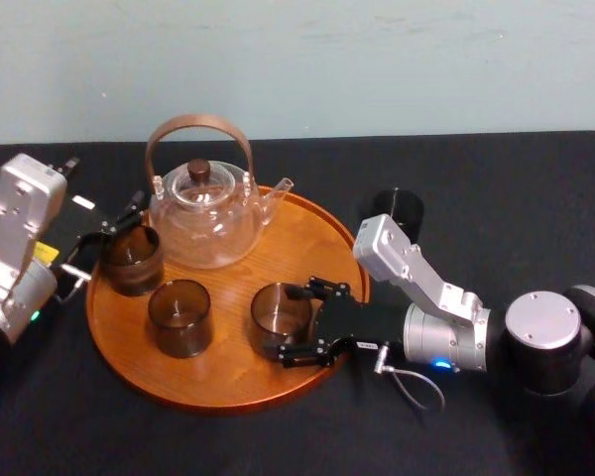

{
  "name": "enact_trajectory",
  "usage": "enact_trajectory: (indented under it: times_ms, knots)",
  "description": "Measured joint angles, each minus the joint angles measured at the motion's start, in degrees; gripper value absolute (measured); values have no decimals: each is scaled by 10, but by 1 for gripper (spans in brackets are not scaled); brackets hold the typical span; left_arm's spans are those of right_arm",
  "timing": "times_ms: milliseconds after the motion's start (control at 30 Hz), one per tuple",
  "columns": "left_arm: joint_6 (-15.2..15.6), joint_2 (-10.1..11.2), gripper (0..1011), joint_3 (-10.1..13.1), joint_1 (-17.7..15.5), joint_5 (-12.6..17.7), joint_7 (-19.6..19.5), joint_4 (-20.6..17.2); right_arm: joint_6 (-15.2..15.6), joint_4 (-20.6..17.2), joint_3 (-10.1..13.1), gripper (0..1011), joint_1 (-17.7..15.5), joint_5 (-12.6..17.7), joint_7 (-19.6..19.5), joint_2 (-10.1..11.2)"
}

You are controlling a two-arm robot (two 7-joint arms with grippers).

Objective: Pick up the glass from the table and place it on the tray.

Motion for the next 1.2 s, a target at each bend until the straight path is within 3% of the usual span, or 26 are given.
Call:
enact_trajectory:
  times_ms: [167, 333, 1000, 1200]
  knots:
    - [0, 0, 1001, 0, 0, 0, 0, 0, 0, 0, 0, 914, 0, 1, 1, 0]
    - [0, 0, 1001, 0, 0, 0, 0, 0, 0, -1, 0, 1000, 0, 2, 1, 0]
    - [0, 0, 1001, 0, 0, 0, 0, 0, 0, -1, 1, 1002, 0, 4, 4, 1]
    - [0, 0, 1001, 0, 0, 0, 0, 0, -5, -13, 11, 1002, -7, 21, 22, 15]
